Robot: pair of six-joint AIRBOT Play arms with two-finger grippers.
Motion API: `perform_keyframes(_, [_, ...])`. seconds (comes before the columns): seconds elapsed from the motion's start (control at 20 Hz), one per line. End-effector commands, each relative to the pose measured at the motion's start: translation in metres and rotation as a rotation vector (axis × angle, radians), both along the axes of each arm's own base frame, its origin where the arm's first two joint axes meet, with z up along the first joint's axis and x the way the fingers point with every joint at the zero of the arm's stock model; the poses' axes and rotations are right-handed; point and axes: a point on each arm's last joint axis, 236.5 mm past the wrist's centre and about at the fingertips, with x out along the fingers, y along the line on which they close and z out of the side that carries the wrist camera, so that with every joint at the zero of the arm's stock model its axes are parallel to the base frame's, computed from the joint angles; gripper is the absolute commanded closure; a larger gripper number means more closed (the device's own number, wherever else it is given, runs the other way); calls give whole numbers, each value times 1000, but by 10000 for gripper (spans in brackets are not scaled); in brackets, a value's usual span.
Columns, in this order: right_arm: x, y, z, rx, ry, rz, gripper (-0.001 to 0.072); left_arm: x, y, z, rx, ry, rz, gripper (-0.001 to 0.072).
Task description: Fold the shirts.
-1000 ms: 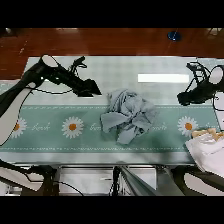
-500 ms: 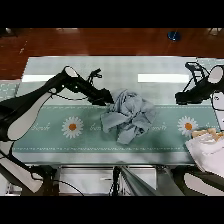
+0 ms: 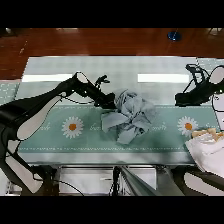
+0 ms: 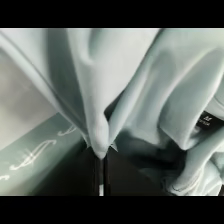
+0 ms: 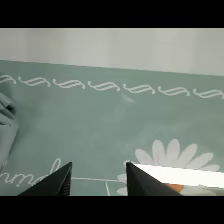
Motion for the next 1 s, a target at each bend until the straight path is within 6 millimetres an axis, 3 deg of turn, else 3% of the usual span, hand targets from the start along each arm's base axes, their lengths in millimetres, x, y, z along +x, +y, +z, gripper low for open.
perform_keyframes(0.0, [-6,16,-13,219,-7,-56,246,-8,7,3,-10,31,-36,679])
perform_keyframes(0.05, [-7,27,-16,331,-21,-79,150,-9,8,4,-13,34,-43,680])
perform_keyframes(0.25, [-18,67,-25,607,-63,-88,128,-9,10,12,-38,-23,-96,680])
perform_keyframes(0.5, [-21,81,-49,601,-81,-105,156,-8,9,21,-45,-40,-97,680])
perform_keyframes(0.75, [-8,102,-74,552,-77,-124,172,-6,8,30,-56,-55,-108,680])
perform_keyframes(0.85, [-4,113,-91,537,-60,-142,349,2,5,41,-69,-83,-115,680])
perform_keyframes(0.95, [-4,127,-95,545,-54,-131,695,16,4,54,-82,-127,-107,680])
